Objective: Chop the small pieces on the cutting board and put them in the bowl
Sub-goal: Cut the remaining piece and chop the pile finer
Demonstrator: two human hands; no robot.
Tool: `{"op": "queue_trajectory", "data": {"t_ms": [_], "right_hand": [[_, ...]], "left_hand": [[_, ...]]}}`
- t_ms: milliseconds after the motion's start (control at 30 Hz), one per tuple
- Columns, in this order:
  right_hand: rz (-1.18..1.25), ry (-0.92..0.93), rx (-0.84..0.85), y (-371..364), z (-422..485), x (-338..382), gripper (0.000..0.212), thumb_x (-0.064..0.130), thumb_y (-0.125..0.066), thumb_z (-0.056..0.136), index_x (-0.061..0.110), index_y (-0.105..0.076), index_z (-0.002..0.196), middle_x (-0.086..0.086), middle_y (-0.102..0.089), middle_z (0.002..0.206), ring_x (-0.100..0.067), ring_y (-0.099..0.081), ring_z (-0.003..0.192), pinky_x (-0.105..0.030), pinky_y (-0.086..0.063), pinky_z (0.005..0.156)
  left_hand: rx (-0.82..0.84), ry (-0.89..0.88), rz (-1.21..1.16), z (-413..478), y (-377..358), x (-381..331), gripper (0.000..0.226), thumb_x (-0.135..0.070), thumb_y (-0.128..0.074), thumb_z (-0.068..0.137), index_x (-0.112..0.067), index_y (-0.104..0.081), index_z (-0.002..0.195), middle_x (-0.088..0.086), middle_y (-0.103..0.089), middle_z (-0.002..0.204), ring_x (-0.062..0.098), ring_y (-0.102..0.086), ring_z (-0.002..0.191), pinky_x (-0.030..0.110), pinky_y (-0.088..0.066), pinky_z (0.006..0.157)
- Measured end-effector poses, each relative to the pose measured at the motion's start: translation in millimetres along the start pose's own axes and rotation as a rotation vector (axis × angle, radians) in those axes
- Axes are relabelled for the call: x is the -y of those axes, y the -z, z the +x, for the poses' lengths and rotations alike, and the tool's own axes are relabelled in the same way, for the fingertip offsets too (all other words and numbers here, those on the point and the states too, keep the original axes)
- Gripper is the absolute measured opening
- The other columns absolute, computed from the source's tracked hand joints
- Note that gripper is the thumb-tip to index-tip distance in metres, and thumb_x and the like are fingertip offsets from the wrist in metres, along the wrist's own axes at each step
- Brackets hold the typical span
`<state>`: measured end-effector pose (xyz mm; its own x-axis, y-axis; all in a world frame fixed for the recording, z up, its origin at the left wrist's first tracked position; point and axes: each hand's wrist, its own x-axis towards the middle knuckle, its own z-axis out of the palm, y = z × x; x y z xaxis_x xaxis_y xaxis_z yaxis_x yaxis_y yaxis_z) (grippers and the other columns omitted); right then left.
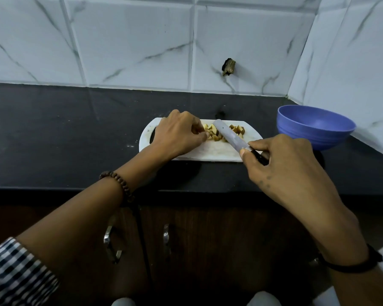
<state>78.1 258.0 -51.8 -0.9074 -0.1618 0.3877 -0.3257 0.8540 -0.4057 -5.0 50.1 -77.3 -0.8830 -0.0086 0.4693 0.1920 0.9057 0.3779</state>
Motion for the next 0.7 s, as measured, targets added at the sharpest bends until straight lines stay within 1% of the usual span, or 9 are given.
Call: {"op": "queue_trajectory", "data": {"t_ms": [67,133,167,267,333,400,467,567,700], "right_hand": [[0.002,0.003,-0.005,-2,2,-1,0.04,0.042,-0.056,0.096,0.025,-0.063,0.132,-0.005,-0.064,0.096,-0.009,-0.056,0.071,-0.023,-0.043,0.058],[0.0,0.009,-0.002,-5,4,-2,0.042,0.044,-0.056,0.095,0.025,-0.062,0.132,-0.007,-0.064,0.101,-0.014,-0.059,0.077,-0.026,-0.046,0.063],[-0.001,0.015,0.004,-6,5,-3,0.042,0.044,-0.056,0.095,0.025,-0.062,0.132,-0.008,-0.063,0.101,-0.014,-0.06,0.077,-0.027,-0.047,0.064],[0.004,0.025,0.011,-8,7,-4,0.043,0.045,-0.056,0.095,0.024,-0.062,0.133,-0.008,-0.064,0.101,-0.014,-0.06,0.077,-0.027,-0.048,0.064],[0.002,0.024,0.01,-8,8,-5,0.044,0.045,-0.056,0.095,0.024,-0.061,0.133,-0.007,-0.064,0.101,-0.013,-0.06,0.078,-0.027,-0.05,0.065],[-0.007,0.021,0.013,-9,8,-4,0.043,0.045,-0.055,0.095,0.025,-0.061,0.133,-0.006,-0.063,0.1,-0.011,-0.059,0.076,-0.025,-0.048,0.062],[-0.014,0.017,0.017,-10,9,-2,0.041,0.044,-0.055,0.096,0.024,-0.062,0.131,-0.005,-0.063,0.096,-0.011,-0.058,0.075,-0.023,-0.045,0.06],[-0.053,0.032,0.027,-14,9,3,0.036,0.043,-0.053,0.097,0.025,-0.064,0.127,0.0,-0.06,0.086,-0.009,-0.056,0.072,-0.022,-0.043,0.056],[-0.12,0.03,0.039,-22,10,9,0.035,0.045,-0.051,0.098,0.027,-0.063,0.126,0.003,-0.053,0.084,-0.012,-0.057,0.074,-0.028,-0.046,0.059]], "left_hand": [[0.007,0.025,0.041,2,-2,-2,0.024,-0.046,-0.067,0.081,-0.027,-0.077,0.092,-0.007,-0.072,0.088,0.019,-0.061,0.096,0.041,-0.05,0.085],[0.002,0.045,0.058,3,-4,-4,0.025,-0.049,-0.069,0.079,-0.028,-0.078,0.09,-0.006,-0.073,0.087,0.018,-0.062,0.095,0.04,-0.051,0.083],[0.002,0.053,0.057,4,-4,-6,0.025,-0.048,-0.069,0.079,-0.028,-0.078,0.09,-0.006,-0.073,0.087,0.017,-0.063,0.094,0.039,-0.052,0.082],[0.052,0.089,0.002,9,0,-7,0.019,-0.04,-0.073,0.078,-0.027,-0.079,0.09,-0.006,-0.074,0.086,0.015,-0.066,0.088,0.035,-0.055,0.076],[0.085,0.095,-0.049,10,4,-5,0.015,-0.033,-0.073,0.077,-0.026,-0.079,0.089,-0.007,-0.075,0.087,0.015,-0.066,0.087,0.038,-0.056,0.08],[0.105,0.087,-0.071,10,7,-2,0.013,-0.029,-0.072,0.077,-0.027,-0.079,0.087,-0.007,-0.075,0.087,0.015,-0.067,0.089,0.04,-0.056,0.084],[0.127,0.084,-0.085,9,9,0,0.012,-0.026,-0.073,0.077,-0.027,-0.079,0.087,-0.008,-0.075,0.087,0.013,-0.067,0.088,0.039,-0.056,0.084],[0.114,0.073,-0.09,8,7,-1,0.013,-0.025,-0.072,0.078,-0.024,-0.079,0.09,-0.006,-0.075,0.088,0.014,-0.067,0.086,0.039,-0.057,0.082],[0.084,0.082,-0.083,9,5,-2,0.014,-0.024,-0.072,0.078,-0.022,-0.08,0.088,-0.003,-0.075,0.086,0.016,-0.067,0.084,0.039,-0.057,0.079]]}}
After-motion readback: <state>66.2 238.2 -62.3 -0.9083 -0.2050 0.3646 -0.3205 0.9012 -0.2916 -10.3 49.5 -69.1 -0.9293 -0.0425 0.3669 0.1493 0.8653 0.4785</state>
